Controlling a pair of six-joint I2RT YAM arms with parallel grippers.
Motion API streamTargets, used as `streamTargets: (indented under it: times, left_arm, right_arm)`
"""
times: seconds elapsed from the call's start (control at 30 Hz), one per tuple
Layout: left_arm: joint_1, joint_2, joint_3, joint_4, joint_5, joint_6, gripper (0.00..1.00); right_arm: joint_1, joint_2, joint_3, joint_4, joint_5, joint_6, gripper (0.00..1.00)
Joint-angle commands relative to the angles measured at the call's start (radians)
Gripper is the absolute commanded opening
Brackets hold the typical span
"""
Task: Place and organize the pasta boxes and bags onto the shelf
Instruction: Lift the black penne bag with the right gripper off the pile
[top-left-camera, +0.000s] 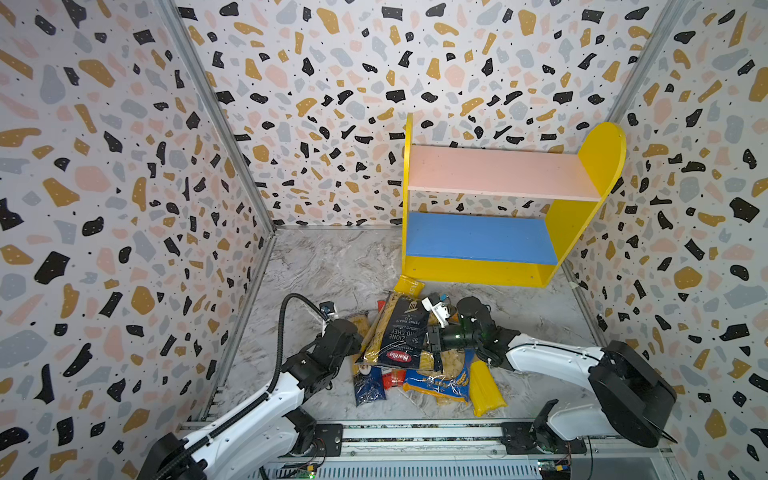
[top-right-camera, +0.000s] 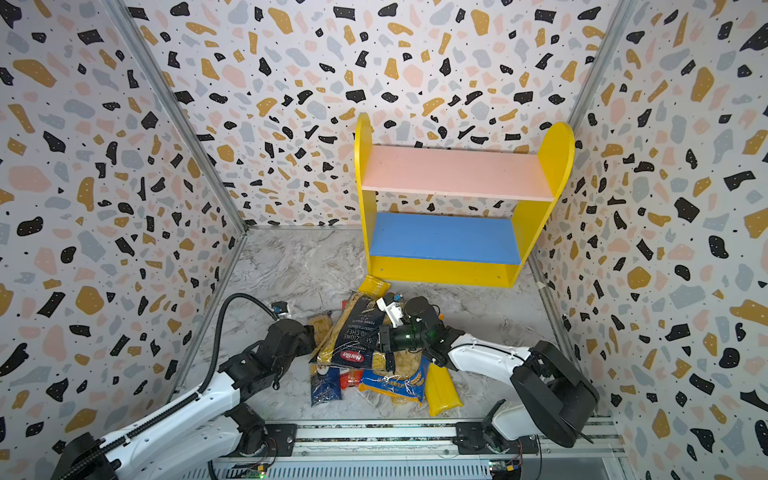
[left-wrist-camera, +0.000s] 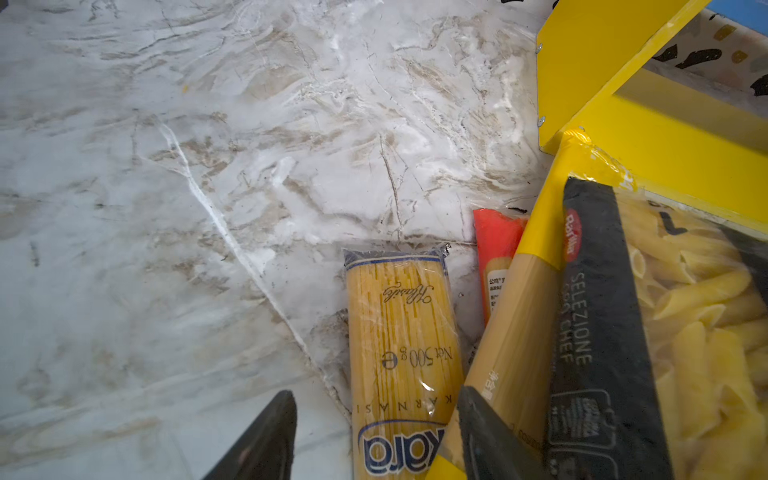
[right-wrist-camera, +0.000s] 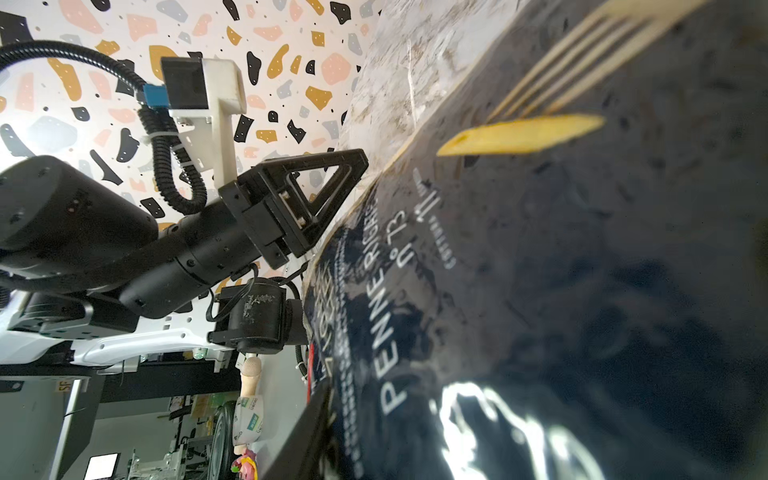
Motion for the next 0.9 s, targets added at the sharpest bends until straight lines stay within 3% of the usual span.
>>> streamTargets:
  times: [0.0, 0.23, 0.87]
  left_arm:
    - [-0.005, -0.006, 0.030, -0.001, -0.010, -0.011, 0.62]
    - [-0.006, 0.007, 0.029, 0.021, 0.002, -0.010, 0.62]
    - [-0.005, 0.072, 0.064, 0.062, 0.011, 0.005, 0.62]
  right_arm:
    - [-0.024, -0.123, 0.107, -0.041, 0.044, -0.147, 0.26]
    - [-0.074, -0.187, 0.207, -0.196, 0.082, -0.248, 0.26]
    - [-0.191, -0.212, 0.390, -0.282, 0.028, -0.305, 0.24]
